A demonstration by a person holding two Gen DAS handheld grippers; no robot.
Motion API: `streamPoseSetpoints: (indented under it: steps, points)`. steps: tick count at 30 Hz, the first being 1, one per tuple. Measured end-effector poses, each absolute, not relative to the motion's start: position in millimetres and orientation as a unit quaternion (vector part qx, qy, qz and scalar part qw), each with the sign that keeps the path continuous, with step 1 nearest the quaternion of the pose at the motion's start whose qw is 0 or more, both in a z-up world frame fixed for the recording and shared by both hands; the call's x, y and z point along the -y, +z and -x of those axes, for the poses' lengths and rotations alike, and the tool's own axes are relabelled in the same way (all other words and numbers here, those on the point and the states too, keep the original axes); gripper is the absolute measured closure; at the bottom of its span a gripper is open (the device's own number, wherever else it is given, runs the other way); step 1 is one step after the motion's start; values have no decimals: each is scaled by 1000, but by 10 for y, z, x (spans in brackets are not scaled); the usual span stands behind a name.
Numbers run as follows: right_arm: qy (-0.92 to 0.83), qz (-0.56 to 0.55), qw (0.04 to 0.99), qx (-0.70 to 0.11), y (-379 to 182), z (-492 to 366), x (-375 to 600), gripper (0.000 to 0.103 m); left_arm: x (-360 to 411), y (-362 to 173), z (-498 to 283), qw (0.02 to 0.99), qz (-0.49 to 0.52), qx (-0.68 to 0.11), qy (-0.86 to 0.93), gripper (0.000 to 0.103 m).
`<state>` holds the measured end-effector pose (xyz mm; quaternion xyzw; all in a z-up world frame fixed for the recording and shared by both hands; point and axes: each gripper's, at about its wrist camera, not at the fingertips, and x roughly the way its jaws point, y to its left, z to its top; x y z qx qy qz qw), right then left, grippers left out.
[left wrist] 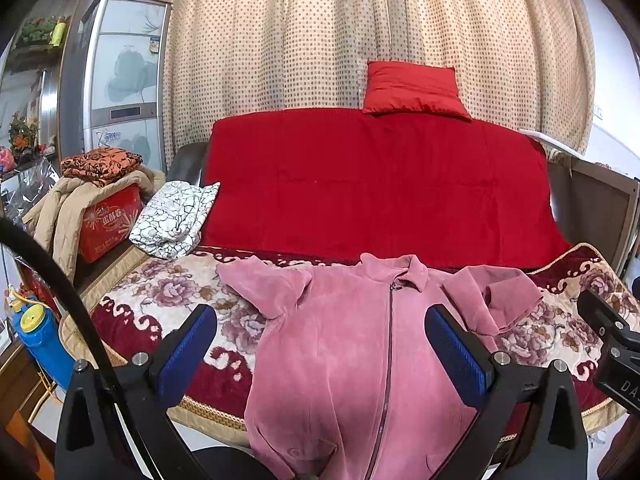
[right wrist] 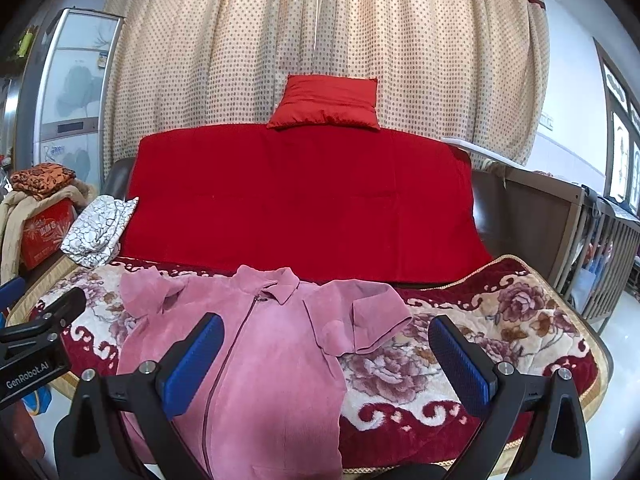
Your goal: Fold large clothes
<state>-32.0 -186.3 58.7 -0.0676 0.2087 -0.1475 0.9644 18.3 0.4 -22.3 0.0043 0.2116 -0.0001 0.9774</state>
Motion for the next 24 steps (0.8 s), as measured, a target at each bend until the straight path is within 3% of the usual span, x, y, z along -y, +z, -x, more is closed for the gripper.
streamPoseSetpoints:
  steps: [24]
  points:
    - [-141,62,963,-220,531,265,1911,0,-13,-195,-197,979,-16,-204,16,0]
